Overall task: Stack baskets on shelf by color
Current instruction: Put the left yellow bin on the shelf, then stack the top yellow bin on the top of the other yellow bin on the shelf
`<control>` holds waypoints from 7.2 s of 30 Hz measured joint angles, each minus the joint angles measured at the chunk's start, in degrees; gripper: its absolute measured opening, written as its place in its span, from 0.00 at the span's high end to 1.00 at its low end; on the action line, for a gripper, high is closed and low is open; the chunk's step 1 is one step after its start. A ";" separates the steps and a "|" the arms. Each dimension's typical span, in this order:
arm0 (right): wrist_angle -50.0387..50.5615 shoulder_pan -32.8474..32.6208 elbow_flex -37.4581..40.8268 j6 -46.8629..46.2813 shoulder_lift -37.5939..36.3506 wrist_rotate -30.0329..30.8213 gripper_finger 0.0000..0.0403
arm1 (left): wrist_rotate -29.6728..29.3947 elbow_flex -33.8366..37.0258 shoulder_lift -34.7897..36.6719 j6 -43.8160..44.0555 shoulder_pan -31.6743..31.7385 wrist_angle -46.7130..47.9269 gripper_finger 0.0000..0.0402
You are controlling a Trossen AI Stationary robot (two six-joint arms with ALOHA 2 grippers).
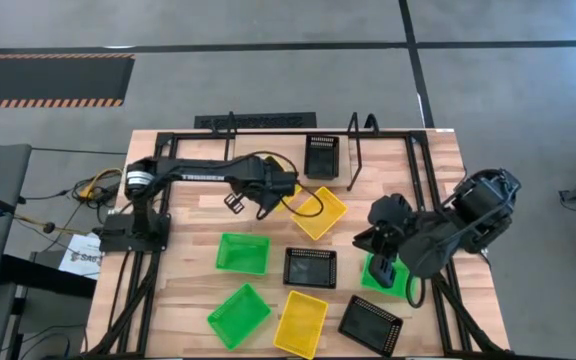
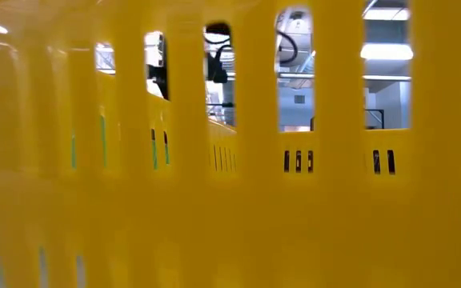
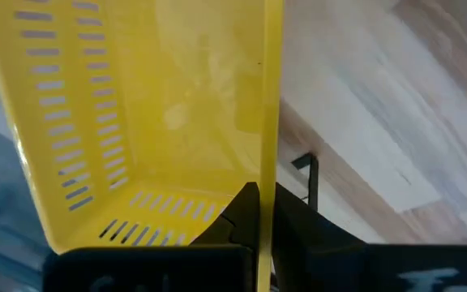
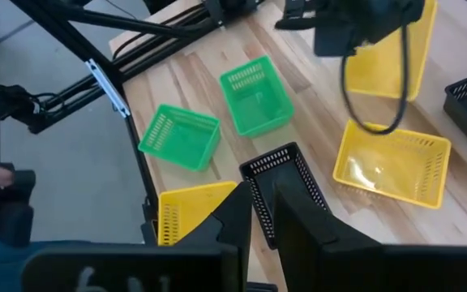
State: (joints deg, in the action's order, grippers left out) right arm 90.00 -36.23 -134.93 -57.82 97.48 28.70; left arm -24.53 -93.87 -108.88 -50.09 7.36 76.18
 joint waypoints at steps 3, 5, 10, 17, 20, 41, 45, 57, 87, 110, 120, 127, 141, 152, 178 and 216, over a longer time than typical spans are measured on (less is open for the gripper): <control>0.00 -0.15 0.00 0.00 0.10 -0.01 0.82 | 2.60 -0.10 0.78 0.64 1.52 0.09 1.00; 0.00 -0.09 0.00 0.02 0.08 0.01 0.82 | 7.58 -0.10 2.09 1.98 2.96 0.00 1.00; 0.02 -0.04 0.02 2.30 0.08 1.19 0.82 | 15.40 -0.12 4.67 19.96 7.44 -5.53 1.00; 0.02 -0.02 0.02 3.16 0.08 1.30 0.82 | 11.98 -0.15 8.08 48.59 8.50 -12.55 1.00; 0.00 -0.02 0.04 5.56 -0.41 1.31 0.82 | 9.92 -0.16 8.26 64.73 8.53 -12.30 1.00; 0.03 -0.03 0.00 22.88 -8.75 7.43 0.82 | 9.20 0.76 6.41 104.44 8.31 -15.89 1.00; 0.04 -0.15 0.00 25.17 -8.61 7.27 0.82 | 10.65 0.69 4.53 103.90 10.03 -18.06 1.00; 0.02 -0.15 0.02 26.40 -8.30 7.16 0.82 | 14.57 0.76 -1.18 102.51 13.36 -16.18 1.00; 0.02 -0.15 0.02 28.52 -8.30 4.05 0.82 | 19.54 -0.62 -2.47 96.34 14.90 -19.84 0.67; 0.02 -0.26 14.76 9.90 -9.67 -4.94 0.82 | 1.67 -35.23 6.53 79.94 -3.46 13.82 0.74; 0.11 -1.10 39.66 -18.51 -18.11 -11.40 0.82 | -11.53 -20.22 19.85 86.96 -19.12 13.88 0.74; -1.12 -2.88 49.45 -31.26 -20.41 -12.18 0.82 | -12.18 -2.97 29.63 98.08 -20.95 13.89 0.74; -14.90 11.29 53.53 -24.71 -11.66 -9.26 0.76 | -12.35 4.86 33.48 106.06 -20.88 12.33 0.74; -24.24 21.26 53.53 -6.50 -1.77 -19.88 0.58 | -11.58 4.86 33.48 101.04 -20.88 10.26 0.74; -17.69 22.34 53.50 -31.32 0.73 -10.51 0.57 | -6.48 4.79 28.69 90.66 -19.15 -3.51 0.74; -28.94 25.49 53.57 -48.64 14.59 -9.26 0.57 | -3.81 4.79 28.72 74.69 -19.15 0.03 0.74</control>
State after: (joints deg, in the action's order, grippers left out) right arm 61.06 -10.74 -81.36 -106.46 112.07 19.44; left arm -28.33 -89.08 -80.16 24.60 -11.79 76.20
